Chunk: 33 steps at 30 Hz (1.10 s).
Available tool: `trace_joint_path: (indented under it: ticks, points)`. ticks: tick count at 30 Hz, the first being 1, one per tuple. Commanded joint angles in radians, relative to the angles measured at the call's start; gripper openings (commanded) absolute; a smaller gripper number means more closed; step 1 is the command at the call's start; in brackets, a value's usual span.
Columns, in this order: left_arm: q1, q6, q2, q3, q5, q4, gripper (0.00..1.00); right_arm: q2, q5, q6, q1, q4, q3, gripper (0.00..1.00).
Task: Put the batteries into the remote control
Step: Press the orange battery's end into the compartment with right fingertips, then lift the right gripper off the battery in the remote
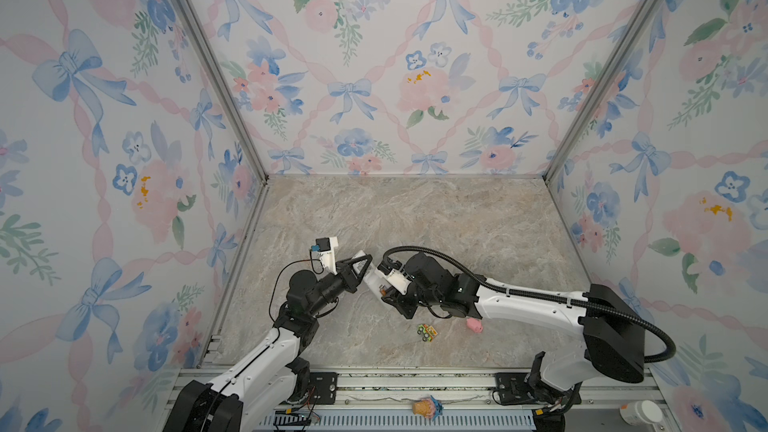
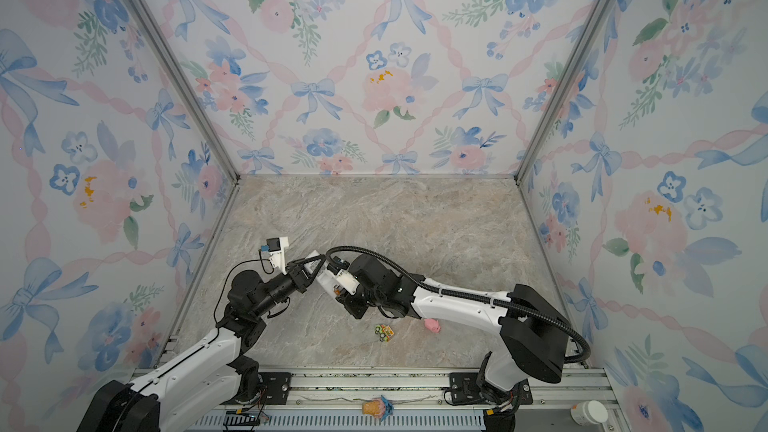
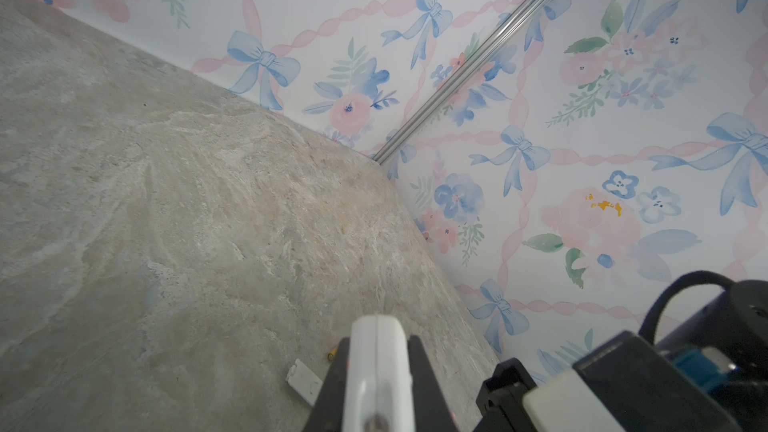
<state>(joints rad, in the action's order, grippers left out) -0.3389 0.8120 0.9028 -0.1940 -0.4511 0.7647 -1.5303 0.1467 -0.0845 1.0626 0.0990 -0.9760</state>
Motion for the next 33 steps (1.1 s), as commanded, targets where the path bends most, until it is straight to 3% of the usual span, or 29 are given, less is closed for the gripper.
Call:
trace_joint_path:
  ticks: [1, 12, 24, 30, 33]
  points:
    - [0.008, 0.01, -0.016, -0.001, -0.014, 0.065, 0.0, 0.037, 0.012, 0.021, 0.023, 0.046, -0.028, 0.26]
    - [0.008, 0.001, -0.018, -0.002, -0.036, 0.065, 0.0, 0.079, -0.021, 0.052, 0.033, 0.1, -0.043, 0.34]
    - [0.008, 0.001, -0.029, -0.004, -0.057, 0.068, 0.0, 0.106, -0.037, 0.072, 0.035, 0.129, -0.052, 0.35]
    - [0.009, 0.005, -0.024, -0.011, -0.074, 0.068, 0.0, 0.19, -0.076, 0.18, 0.046, 0.237, -0.075, 0.35]
    - [0.008, 0.01, -0.023, -0.017, -0.088, 0.067, 0.0, 0.249, -0.092, 0.251, 0.049, 0.287, -0.078, 0.41]
